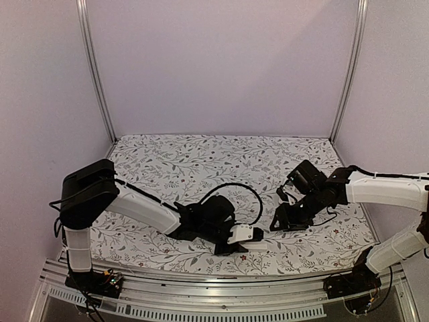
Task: Load the batteries into the remote control
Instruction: Adjust the battery cover of the remote control without the battery cover.
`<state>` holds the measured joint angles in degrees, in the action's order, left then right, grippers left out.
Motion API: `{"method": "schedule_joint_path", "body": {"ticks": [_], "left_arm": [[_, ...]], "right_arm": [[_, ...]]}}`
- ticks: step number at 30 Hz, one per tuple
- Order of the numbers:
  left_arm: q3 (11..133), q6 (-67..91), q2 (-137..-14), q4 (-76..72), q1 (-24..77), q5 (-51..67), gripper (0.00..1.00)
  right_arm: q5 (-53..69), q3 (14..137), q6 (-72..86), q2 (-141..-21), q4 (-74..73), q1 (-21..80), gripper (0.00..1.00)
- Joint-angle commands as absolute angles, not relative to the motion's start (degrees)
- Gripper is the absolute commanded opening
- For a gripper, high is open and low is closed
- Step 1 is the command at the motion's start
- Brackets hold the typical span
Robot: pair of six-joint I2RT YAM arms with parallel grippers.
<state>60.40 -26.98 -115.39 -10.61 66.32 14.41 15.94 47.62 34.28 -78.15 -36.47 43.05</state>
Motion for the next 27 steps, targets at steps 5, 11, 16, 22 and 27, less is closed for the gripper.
{"method": "schedule_joint_path", "body": {"ticks": [5,11,16,22,27], "left_arm": [[61.1,-27.1,-115.8,-9.5,66.7,12.0,0.31],[61.3,-24.6,-115.2,-9.4,66.5,12.0,0.38],[60.5,-23.2,-114.4,-9.4,66.5,12.6,0.54],[57.7,-22.9,-110.4,-8.4,65.4,12.6,0.72],[52.6,-22.9,-105.2,-5.2,63.7,12.9,0.78]], "right_arm": [[15.7,48.8,33.5,-78.0,-37.1,42.5,0.51],[18.2,47.8,33.6,-78.7,-35.7,42.5,0.51],[19.0,47.3,34.0,-79.4,-34.9,42.5,0.50],[19.2,47.0,34.0,-79.9,-34.6,42.4,0.49],[19.0,46.3,34.4,-79.9,-34.6,42.2,0.45]]}}
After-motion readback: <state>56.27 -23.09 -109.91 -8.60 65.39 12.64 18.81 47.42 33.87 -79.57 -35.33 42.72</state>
